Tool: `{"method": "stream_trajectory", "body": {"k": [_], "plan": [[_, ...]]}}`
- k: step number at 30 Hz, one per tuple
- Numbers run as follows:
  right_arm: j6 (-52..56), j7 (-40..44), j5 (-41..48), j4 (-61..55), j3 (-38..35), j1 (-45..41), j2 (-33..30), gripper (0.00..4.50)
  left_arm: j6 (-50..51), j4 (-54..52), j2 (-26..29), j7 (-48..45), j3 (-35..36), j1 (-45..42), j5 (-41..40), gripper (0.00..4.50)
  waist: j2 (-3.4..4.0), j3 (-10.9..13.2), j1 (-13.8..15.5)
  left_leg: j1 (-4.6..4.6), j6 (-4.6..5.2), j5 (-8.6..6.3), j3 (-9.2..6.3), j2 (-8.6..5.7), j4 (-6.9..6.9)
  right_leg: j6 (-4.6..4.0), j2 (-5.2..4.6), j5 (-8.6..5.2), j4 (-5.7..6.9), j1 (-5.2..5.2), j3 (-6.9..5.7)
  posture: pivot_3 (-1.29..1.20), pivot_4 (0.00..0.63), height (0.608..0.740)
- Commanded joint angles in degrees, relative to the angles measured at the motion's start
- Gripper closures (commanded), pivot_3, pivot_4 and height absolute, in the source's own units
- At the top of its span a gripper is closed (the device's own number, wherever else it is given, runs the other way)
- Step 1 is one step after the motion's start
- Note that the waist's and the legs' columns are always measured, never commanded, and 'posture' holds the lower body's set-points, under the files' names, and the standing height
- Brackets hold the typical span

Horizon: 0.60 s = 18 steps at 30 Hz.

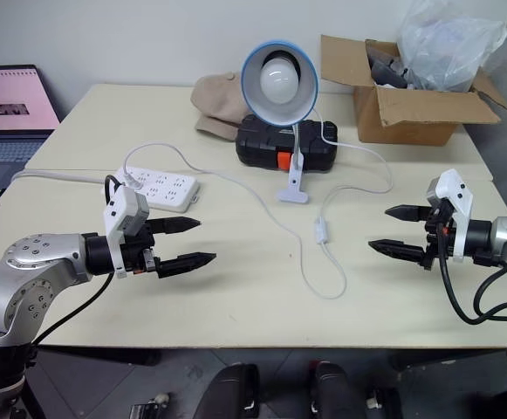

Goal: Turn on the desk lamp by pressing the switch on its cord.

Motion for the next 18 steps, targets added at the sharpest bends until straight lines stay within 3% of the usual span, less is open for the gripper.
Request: {"method": "stream_trajectory", "body": {"k": [1, 18], "plan": [[-0.96, -0.37, 0.11, -1.22, -1.82, -0.35, -0.39, 0.02, -1.53, -0.97, -0.32, -0.51, 0.81, -0.35, -0.44, 0.00, 0.00, 0.00, 0.00, 0.00, 0.00, 0.00, 0.00, 0.00, 0.00, 0.00, 0.00, 0.00, 0.00, 0.00, 0.00, 0.00, 0.150, 0.740], [-0.44, -4.07, -2.24, -0.39, -0.15, -1.28, 1.40, 0.02, -2.02, 1.57, -1.42, 1.08, 0.46, -1.80, 1.31, 0.00, 0.00, 0.00, -0.04, 0.00, 0.00, 0.00, 0.00, 0.00, 0.00, 0.00, 0.01, 0.00, 0.00, 0.00, 0.00, 0.00, 0.150, 0.740]]}}
